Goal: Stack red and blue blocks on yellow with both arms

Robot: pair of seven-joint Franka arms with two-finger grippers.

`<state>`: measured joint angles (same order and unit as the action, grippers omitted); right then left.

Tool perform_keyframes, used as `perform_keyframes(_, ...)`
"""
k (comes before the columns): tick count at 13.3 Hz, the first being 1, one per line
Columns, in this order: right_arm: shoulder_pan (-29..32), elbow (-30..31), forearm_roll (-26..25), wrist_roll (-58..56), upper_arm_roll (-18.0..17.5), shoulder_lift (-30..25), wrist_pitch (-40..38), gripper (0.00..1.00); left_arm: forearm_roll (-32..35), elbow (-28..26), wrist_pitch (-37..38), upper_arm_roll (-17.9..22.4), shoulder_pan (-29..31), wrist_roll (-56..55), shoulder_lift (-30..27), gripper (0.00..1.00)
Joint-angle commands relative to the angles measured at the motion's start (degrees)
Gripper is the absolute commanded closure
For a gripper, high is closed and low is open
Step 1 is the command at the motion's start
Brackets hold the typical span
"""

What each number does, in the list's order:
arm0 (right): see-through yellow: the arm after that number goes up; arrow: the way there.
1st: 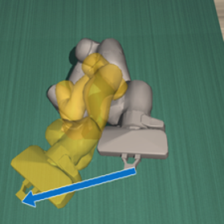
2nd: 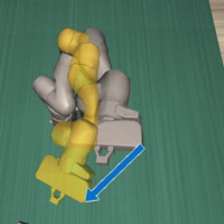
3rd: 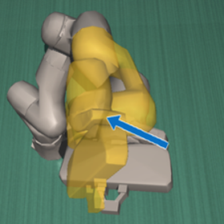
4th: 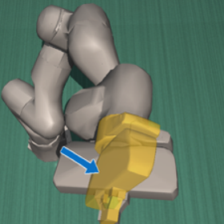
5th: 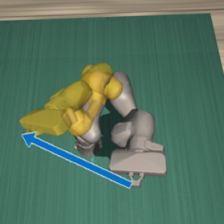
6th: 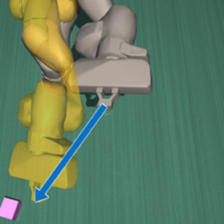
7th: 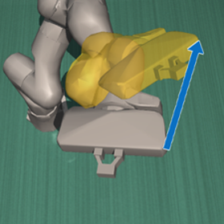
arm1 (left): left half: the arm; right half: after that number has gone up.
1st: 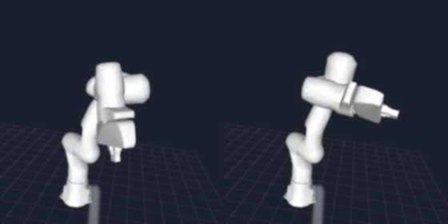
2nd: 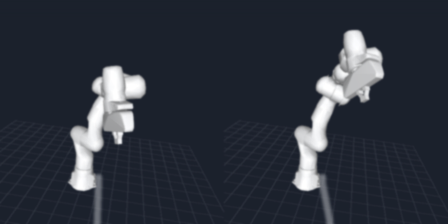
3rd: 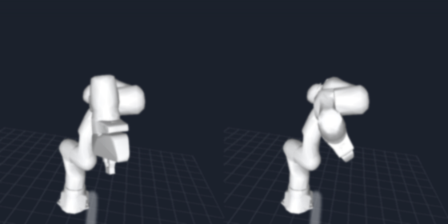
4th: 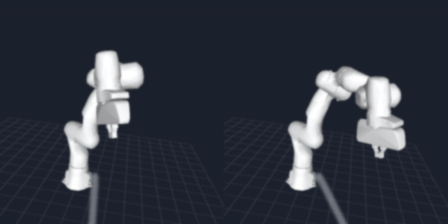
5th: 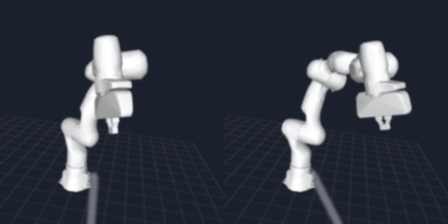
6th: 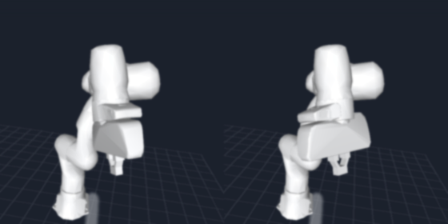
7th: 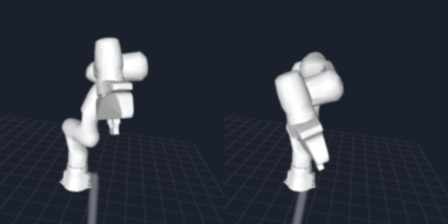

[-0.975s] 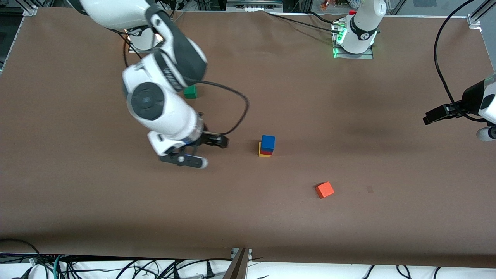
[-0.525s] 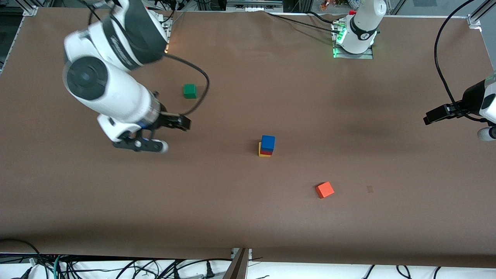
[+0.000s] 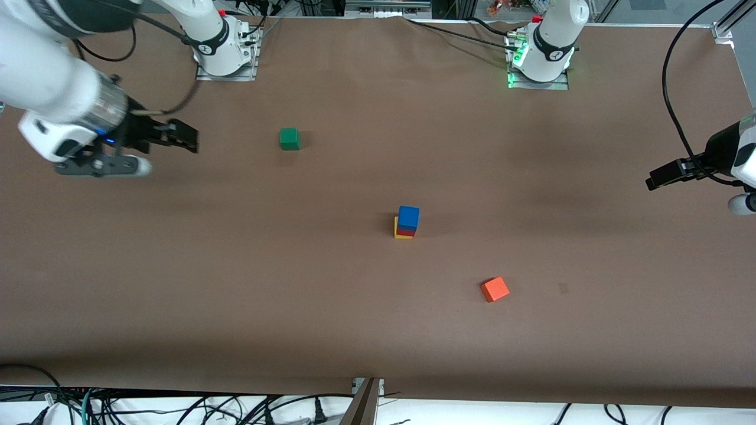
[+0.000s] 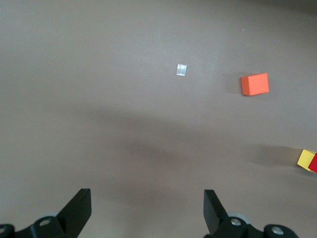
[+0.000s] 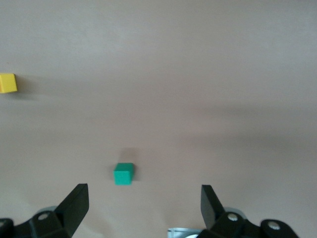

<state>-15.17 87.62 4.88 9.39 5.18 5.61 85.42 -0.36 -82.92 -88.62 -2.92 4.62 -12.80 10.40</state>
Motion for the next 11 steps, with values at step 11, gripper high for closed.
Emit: perform_keyframes(11, 2.51, 3.78, -2.69, -8.16, -0.35, -4.46, 1.94, 0.00, -1.31, 1.27, 0.21, 0.02, 0.30, 0.76, 0.94, 0.00)
